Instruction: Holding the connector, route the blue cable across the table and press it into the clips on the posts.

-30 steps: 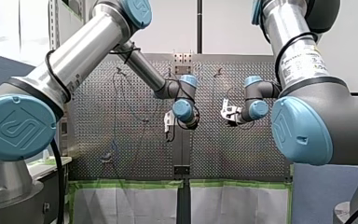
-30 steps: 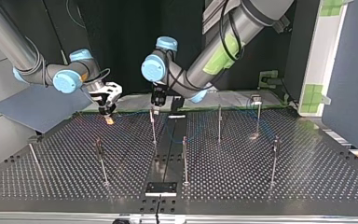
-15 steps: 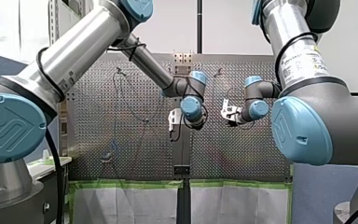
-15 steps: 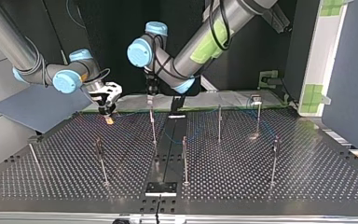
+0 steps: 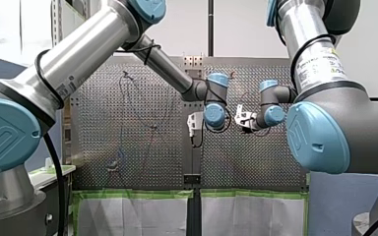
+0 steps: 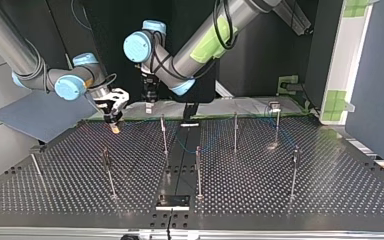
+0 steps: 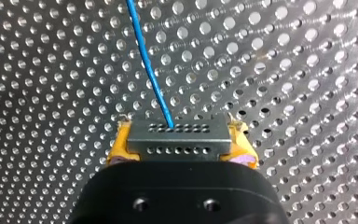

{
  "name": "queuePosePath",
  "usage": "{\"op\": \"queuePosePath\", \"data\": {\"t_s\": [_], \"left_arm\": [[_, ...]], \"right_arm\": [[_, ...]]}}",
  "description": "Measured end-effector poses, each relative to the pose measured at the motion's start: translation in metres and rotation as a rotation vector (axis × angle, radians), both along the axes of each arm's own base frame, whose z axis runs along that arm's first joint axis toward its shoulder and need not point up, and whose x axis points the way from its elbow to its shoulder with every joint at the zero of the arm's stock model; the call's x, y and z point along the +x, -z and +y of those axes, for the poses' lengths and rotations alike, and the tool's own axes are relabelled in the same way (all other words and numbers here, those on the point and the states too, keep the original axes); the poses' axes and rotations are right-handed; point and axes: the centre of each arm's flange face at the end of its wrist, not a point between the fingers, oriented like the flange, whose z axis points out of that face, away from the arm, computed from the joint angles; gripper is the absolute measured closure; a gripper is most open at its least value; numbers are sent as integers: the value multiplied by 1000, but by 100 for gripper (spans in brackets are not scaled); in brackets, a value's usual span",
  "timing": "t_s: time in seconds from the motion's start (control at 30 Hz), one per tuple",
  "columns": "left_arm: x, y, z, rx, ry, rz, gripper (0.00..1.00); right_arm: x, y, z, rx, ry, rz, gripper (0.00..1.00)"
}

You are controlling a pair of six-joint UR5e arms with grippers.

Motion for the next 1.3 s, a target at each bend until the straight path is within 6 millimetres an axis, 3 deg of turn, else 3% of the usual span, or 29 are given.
{"op": "queuePosePath", "data": {"t_s": [0.43,0.87,1.3], "left_arm": [[35,34,-7,34,-8,45,0],[56,8,-31,-36,15,-1,0],[78,49,-36,20,-9,73,0]], "right_arm": [[-11,-1,-6,-2,18,1,100],[-11,0,-6,-2,19,1,100],[-9,-1,-5,-1,-4,-6,100]]}}
